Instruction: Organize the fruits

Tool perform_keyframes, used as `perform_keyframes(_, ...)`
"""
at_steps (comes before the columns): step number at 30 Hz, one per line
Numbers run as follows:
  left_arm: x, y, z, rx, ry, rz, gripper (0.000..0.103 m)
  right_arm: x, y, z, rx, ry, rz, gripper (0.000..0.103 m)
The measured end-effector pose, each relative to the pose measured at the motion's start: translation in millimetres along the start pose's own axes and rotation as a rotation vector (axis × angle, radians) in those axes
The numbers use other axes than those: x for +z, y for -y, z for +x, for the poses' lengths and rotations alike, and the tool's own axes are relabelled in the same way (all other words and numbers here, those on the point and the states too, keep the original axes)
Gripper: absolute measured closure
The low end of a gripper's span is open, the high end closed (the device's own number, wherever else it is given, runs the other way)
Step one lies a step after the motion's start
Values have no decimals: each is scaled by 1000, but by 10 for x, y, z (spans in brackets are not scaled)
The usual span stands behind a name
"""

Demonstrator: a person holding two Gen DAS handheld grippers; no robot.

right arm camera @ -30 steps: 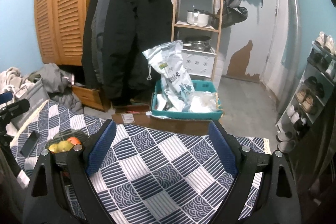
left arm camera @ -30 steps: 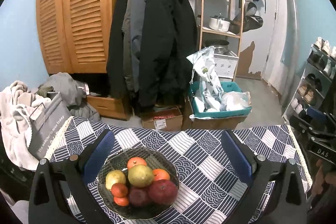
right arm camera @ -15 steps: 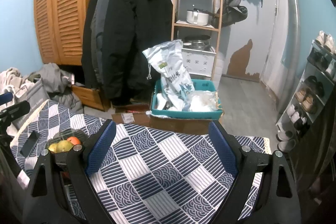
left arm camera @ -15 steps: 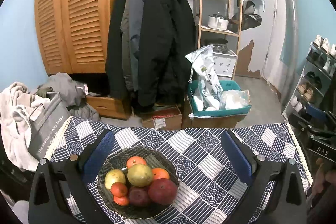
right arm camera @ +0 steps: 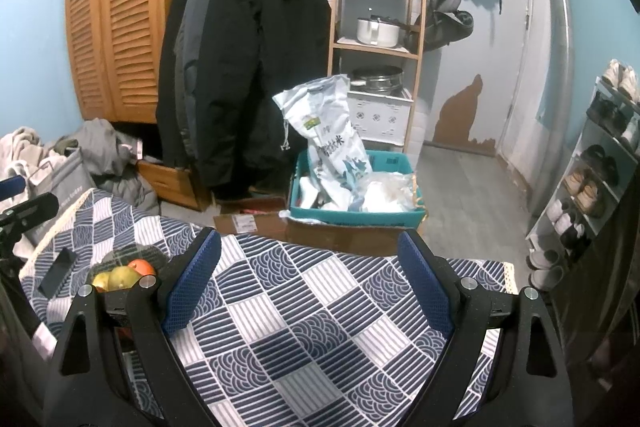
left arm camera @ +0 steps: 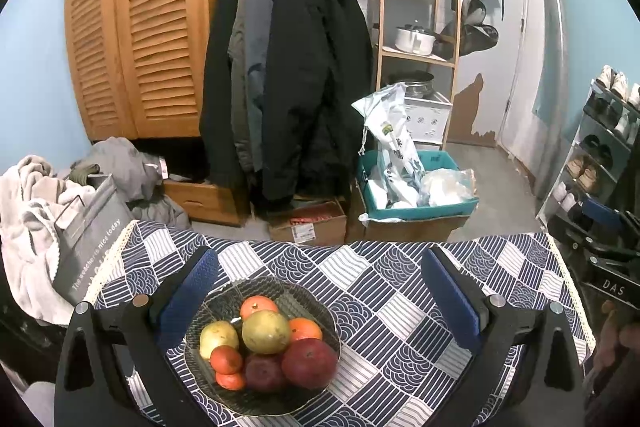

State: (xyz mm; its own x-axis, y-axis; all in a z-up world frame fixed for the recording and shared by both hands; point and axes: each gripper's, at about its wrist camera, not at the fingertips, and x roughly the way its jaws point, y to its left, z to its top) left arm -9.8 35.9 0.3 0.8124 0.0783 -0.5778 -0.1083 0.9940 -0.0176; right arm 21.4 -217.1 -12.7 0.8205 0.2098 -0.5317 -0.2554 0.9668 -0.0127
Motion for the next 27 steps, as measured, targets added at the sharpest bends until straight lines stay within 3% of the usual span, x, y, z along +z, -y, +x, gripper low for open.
perform_keyframes(27,12,-6,-13,34,10,-1,1,-14,-16,2,0,0,-3,14)
